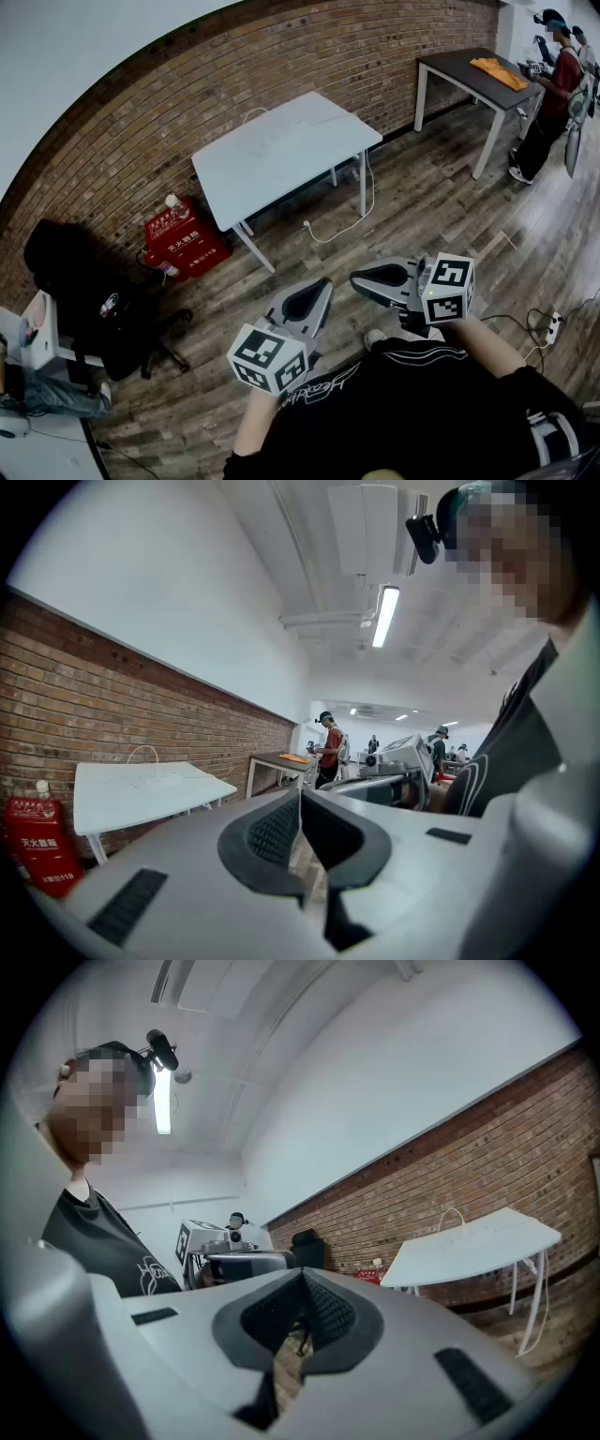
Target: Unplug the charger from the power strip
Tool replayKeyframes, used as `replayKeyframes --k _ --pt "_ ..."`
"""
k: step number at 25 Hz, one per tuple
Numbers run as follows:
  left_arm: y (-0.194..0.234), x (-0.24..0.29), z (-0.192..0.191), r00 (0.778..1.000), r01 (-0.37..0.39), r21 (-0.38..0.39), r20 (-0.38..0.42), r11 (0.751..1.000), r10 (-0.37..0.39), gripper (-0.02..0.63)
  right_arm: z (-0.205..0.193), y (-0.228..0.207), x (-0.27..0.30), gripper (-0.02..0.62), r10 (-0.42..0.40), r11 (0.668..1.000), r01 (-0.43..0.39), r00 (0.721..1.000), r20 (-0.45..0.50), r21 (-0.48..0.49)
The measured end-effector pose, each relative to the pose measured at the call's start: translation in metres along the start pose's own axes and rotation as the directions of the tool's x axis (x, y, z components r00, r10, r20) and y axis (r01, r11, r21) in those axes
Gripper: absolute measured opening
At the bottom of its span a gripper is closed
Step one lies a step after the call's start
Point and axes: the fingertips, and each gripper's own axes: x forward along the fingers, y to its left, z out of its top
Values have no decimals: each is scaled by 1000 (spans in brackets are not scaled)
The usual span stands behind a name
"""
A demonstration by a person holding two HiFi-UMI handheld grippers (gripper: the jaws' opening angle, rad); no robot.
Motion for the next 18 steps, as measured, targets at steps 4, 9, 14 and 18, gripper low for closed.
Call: replayKeyframes --k 4,9,14,18 --pt "-3 -8 0 1000 2 11 4 1000 -2 9 0 10 1 -3 -1 1000 2 1000 7 -9" --pt "-8 -13 7 1000 14 25 18 1000 -14 9 6 18 0 -3 -6 1000 6 1000 6 -19" --pt "-5 -11 15 999 26 19 33 999 -26 9 16 11 0 -3 -51 998 52 998 23 -22" --pt "-4 -7 11 999 35 19 31 999 -35 9 12 6 -2 -3 -73 997 74 997 33 -28"
